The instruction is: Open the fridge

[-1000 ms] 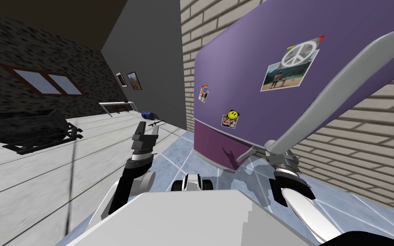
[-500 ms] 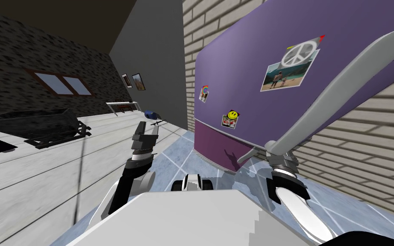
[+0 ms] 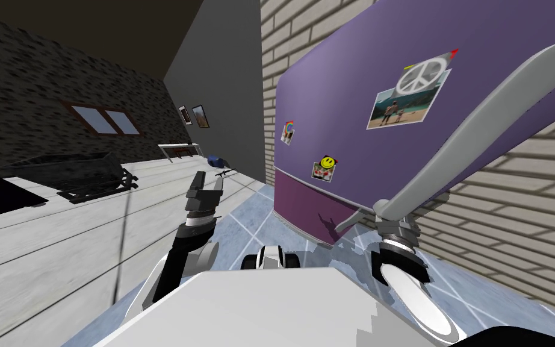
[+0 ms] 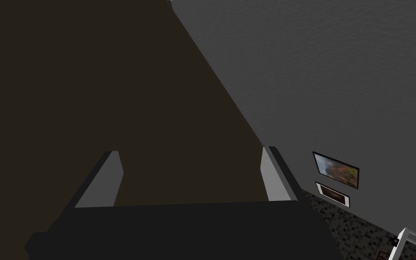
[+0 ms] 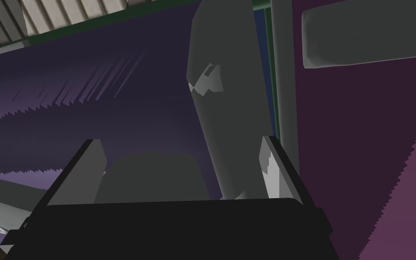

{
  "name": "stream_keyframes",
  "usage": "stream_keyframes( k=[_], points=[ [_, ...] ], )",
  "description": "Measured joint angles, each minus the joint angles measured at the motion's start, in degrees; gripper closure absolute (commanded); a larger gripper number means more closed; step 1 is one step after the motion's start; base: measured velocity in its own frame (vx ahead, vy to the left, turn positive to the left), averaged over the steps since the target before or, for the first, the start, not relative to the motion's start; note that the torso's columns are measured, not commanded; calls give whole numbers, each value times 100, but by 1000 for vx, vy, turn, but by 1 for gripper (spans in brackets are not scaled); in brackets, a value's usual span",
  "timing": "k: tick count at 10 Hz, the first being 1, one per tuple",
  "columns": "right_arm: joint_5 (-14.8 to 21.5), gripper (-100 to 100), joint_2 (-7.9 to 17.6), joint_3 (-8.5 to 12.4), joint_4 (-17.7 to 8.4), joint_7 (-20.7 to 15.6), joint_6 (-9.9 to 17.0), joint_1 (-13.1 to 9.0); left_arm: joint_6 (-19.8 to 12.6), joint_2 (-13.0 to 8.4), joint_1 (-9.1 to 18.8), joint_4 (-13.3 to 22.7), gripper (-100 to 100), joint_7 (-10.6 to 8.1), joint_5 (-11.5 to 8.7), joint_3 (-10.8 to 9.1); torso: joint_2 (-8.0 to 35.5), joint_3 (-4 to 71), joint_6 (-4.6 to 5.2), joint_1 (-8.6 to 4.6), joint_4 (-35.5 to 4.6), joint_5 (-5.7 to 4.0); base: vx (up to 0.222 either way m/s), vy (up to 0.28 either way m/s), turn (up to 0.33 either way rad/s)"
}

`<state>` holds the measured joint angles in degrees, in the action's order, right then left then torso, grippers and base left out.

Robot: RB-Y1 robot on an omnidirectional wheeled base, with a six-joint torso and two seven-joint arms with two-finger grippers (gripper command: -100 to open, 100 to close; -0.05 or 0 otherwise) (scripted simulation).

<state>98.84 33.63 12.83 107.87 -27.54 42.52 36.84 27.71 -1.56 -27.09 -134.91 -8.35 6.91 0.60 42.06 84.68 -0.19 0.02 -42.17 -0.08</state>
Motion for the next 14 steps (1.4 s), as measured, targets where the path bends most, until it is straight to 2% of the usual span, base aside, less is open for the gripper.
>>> stream_keyframes(
  k=[14],
  points=[
    [962,-100,10,-1115,-615,211,2128,-298,0,0,0,0,0,0,0,0,-13,12,-13,28,-4,23,-17,-50,73]
  ],
)
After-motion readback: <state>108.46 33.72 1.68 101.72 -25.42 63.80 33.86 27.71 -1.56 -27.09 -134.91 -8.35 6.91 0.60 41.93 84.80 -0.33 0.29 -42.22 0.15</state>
